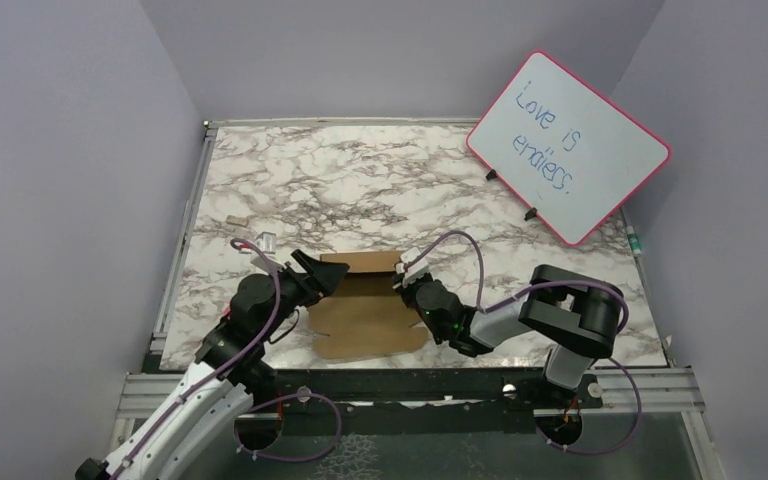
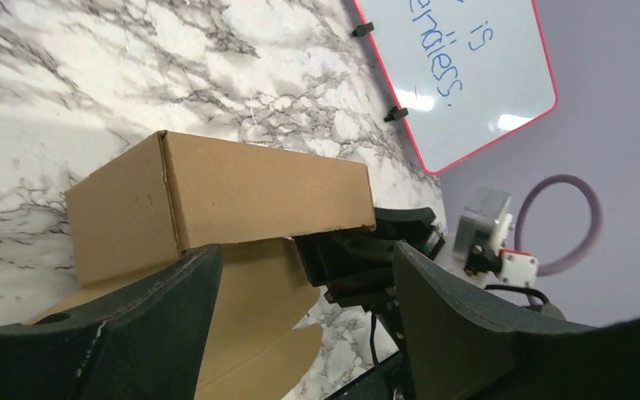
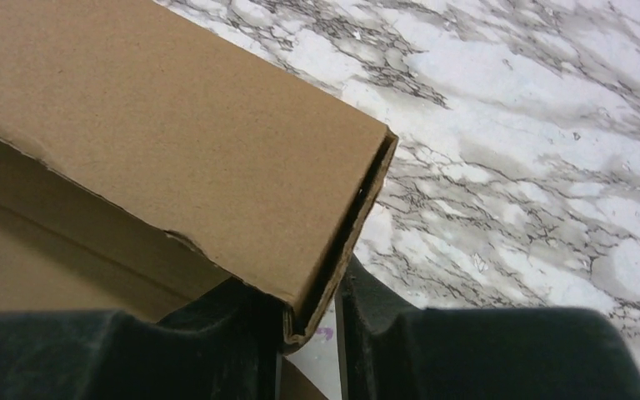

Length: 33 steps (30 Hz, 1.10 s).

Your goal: Fold the paper box

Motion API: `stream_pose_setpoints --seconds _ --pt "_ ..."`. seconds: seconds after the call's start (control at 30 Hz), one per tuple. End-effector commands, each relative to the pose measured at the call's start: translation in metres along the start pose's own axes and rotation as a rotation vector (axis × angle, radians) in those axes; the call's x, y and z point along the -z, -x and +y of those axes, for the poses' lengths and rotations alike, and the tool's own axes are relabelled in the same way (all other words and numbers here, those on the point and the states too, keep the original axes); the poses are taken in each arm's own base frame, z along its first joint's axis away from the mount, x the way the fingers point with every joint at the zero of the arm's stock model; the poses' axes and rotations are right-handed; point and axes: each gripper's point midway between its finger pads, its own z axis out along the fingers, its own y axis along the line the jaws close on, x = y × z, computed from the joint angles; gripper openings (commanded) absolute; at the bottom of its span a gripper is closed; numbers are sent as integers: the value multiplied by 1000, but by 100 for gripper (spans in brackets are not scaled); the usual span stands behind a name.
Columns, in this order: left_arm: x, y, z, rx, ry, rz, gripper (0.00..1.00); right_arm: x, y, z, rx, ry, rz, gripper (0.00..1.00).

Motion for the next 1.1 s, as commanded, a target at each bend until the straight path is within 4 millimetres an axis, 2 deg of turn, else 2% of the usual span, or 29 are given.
stream_pose_setpoints --seconds 0.0,0.13,0.17,0.2,0.27,0.43,0.67,0.87,1.07 --pt "32 16 14 -189 147 4 76 0 8 10 48 92 -47 29" --pt "32 43 -13 -335 154 -6 78 -2 9 12 53 140 -61 29" --pt "27 42 -14 -377 174 29 78 -3 9 12 57 148 -60 29" --pt "23 47 -26 -411 166 53 79 -4 8 13 60 154 -59 29" --pt "12 44 -33 -462 168 126 80 -6 7 13 63 157 -57 29" --pt "-22 31 -38 -525 129 226 80 -6 6 12 40 172 -74 29" --pt "-64 -10 -36 -497 36 398 78 -9 11 10 -11 185 -107 32" --pt "-80 -30 -40 -428 -46 443 72 -13 13 10 -35 177 -125 32" --pt "-91 -47 -22 -403 -26 497 63 -15 12 5 -67 152 -141 32"
